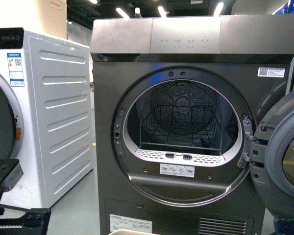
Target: Move hamper under clothes hanger
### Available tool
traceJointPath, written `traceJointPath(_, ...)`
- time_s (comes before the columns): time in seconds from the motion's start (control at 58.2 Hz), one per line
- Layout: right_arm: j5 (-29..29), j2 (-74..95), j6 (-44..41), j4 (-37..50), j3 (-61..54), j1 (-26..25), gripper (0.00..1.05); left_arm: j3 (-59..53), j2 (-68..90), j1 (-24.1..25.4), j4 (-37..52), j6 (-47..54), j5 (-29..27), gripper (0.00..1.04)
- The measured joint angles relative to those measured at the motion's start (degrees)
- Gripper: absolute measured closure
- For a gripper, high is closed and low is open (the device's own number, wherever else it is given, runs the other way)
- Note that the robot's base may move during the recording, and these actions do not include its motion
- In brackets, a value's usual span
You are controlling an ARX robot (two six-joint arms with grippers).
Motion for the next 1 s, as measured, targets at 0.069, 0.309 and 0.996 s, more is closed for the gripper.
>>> traceJointPath(0.069, 0.46, 3.63, -1.01, -0.35, 1.86, -0.17, 0.08, 2.62, 4.39, -0.04, -0.07, -0.22, 0.48, 0.07)
traceJointPath(0.309, 1.46, 17.14, -5.07, -2.91, 8.61, 0.09, 0.08, 8.9, 14.34, -2.01, -1.01, -0.2, 0.48, 0.07)
traceJointPath(0.996, 4.0, 40.37, -7.28, -6.71, 25.51, 1.29, 0.08, 22.86, 33.73, -4.11, 1.46, -0.48, 4.59, 0.07)
